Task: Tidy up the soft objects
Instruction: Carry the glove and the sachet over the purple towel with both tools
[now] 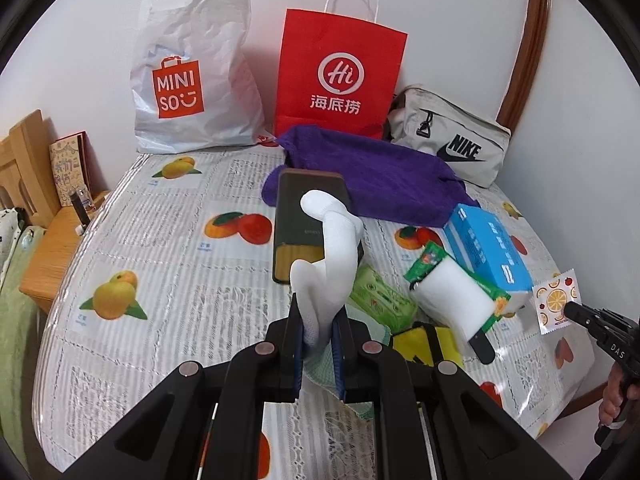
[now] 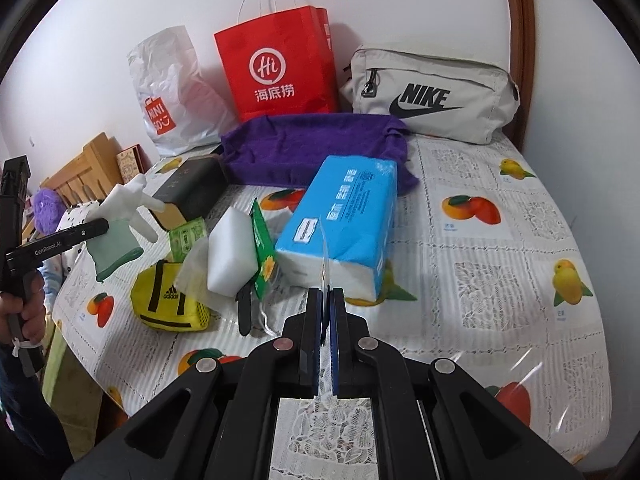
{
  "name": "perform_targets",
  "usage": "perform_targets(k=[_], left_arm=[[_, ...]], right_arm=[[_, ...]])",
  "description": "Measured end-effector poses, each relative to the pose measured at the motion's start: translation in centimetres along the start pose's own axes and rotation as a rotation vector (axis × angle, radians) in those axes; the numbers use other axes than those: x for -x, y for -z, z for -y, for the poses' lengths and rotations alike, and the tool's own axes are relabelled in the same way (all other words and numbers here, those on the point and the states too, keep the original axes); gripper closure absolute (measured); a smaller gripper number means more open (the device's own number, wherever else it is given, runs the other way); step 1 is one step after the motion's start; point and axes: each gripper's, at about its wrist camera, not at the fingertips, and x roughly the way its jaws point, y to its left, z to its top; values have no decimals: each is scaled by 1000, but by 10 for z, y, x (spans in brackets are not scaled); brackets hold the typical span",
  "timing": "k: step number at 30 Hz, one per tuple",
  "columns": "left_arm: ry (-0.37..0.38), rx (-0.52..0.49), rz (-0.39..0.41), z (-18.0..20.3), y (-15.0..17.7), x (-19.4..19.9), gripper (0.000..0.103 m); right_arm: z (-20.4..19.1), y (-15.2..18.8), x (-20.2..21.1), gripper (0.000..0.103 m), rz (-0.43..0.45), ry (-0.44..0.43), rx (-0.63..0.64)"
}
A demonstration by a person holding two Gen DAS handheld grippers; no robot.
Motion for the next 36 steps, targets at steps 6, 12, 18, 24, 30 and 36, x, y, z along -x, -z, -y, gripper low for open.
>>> perform_targets(k=[6, 12, 18, 24, 30, 36], left_arm=[[16, -1, 17, 0, -20, 2, 91], [38, -3, 26, 3, -44, 0, 91], [42, -9, 30, 7, -71, -9, 91], [50, -1, 19, 11, -97, -27, 91], [54, 7, -2, 11, -122, -53, 91], [71, 1, -26, 11, -145, -77, 91]], right_arm=[[1, -17, 0, 99, 15, 4, -1], [-1, -42, -2, 99, 24, 7, 13], [1, -71, -7, 99, 33, 9, 18], [5, -102, -22, 99, 33, 24, 23], [9, -134, -44, 99, 30, 28, 27], [10, -166, -71, 99, 32, 16, 36]])
